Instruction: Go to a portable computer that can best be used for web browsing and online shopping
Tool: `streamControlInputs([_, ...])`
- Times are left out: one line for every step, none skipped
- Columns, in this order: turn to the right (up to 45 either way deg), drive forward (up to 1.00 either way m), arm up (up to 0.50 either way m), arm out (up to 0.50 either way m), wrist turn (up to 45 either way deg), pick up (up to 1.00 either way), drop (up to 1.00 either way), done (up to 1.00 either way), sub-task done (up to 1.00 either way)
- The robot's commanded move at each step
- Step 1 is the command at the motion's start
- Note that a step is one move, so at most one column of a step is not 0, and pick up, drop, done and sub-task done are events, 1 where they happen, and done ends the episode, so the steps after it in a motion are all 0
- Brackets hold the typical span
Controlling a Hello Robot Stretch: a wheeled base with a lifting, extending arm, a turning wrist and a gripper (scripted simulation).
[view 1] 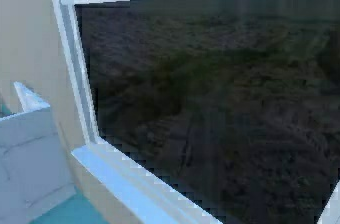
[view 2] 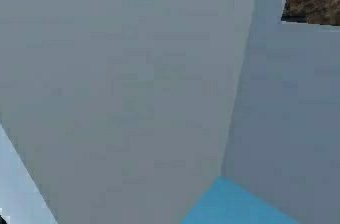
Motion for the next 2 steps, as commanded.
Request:
streamControlInputs([-42.0,0.0,0.0,0.0,0.0,0.0,0.0,0.0,0.0])
streamControlInputs([0.0,0.3,0.0,0.0,0.0,0.0,0.0,0.0,0.0])
